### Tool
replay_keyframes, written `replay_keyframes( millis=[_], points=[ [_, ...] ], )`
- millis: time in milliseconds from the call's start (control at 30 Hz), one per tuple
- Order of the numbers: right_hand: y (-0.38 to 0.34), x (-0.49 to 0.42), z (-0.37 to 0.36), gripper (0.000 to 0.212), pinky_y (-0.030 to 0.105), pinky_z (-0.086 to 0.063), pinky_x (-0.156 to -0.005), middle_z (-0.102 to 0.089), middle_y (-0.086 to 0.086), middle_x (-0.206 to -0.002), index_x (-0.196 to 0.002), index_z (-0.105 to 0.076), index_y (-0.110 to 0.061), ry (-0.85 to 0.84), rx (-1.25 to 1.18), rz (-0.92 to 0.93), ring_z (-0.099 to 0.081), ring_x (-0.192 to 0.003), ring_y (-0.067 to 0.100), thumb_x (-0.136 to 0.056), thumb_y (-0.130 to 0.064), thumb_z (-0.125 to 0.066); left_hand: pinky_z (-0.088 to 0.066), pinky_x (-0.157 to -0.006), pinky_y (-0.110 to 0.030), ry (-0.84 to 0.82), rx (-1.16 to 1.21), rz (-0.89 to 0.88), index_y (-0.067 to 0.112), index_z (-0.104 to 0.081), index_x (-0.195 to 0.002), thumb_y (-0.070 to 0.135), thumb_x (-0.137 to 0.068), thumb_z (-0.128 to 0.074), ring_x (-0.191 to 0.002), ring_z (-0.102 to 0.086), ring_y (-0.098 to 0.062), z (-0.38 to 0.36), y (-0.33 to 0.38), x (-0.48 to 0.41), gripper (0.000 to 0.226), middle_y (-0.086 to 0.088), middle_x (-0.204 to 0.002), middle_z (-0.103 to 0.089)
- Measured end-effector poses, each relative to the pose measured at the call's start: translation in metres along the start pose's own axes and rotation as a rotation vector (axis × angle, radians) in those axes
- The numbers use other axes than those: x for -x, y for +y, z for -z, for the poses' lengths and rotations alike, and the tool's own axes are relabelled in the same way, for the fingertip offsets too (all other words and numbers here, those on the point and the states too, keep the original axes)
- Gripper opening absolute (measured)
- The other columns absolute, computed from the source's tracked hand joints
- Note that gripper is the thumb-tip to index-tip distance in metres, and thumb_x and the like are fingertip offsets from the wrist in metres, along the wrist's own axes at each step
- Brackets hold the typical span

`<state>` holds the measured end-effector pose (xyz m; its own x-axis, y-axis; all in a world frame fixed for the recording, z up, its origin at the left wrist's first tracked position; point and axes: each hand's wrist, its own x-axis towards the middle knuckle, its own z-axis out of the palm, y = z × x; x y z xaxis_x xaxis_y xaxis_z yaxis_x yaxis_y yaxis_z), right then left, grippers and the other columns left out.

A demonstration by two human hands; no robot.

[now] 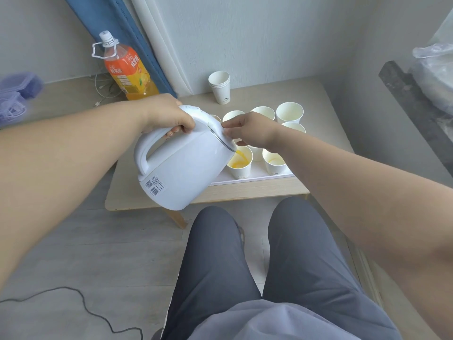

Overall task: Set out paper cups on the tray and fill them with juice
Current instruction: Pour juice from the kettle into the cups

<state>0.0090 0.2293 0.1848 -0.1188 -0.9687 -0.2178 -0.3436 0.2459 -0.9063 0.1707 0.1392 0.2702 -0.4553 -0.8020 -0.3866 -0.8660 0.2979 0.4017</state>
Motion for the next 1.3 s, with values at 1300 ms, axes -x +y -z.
replay_keyframes(
  millis=[1300],
  points=[
    [-0.019,-0.003,-0.005,0.025,0.037,-0.050,-0.098,-0.067,0.008,-0.118,-0.113,-0.072,-0.015,-0.009,-0.006,0.051,-0.057,-0.094,0.011,-0.090,-0.020,-0.061,-0.037,-0.058,-0.027,0.036,-0.054,-0.015,0.010,-0.048,-0.050,0.009,-0.067,-0.065,-0.048,-0.041,-0.022,0.025,-0.004,0.009,0.024,-0.007,-0.044,-0.047]
  ],
)
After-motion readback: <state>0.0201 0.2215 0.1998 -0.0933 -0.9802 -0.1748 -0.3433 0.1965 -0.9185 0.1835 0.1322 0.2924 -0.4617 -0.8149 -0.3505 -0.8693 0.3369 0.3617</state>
